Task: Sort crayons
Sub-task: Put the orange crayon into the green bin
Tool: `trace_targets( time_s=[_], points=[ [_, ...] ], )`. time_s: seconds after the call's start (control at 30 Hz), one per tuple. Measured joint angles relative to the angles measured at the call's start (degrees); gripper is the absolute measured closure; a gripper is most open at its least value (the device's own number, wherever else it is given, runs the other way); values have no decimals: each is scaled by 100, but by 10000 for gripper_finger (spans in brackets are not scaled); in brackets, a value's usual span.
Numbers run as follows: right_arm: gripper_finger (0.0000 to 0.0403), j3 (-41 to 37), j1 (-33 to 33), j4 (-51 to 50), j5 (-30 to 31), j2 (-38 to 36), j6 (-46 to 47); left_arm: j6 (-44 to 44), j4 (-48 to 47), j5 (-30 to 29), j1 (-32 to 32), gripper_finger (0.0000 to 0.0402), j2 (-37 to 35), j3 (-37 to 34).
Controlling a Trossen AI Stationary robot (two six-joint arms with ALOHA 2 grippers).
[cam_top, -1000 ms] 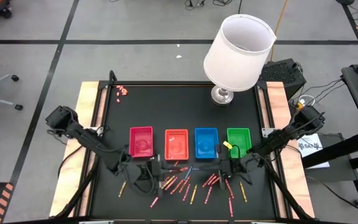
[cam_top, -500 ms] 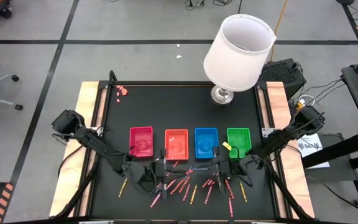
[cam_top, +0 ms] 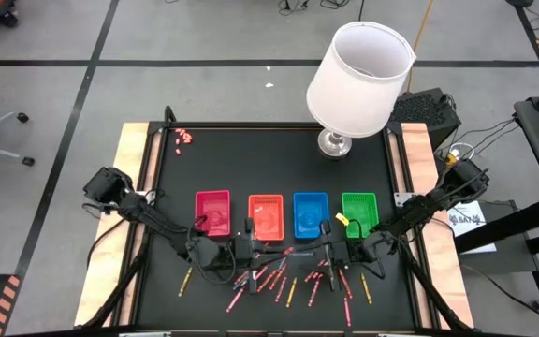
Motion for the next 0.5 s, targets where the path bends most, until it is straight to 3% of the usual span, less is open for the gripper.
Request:
trace_targets(
  time_s=[0.5],
  points=[
    [215,0,-123,13,24,0,-13,178,1694,239,301,388,903,0]
  ],
)
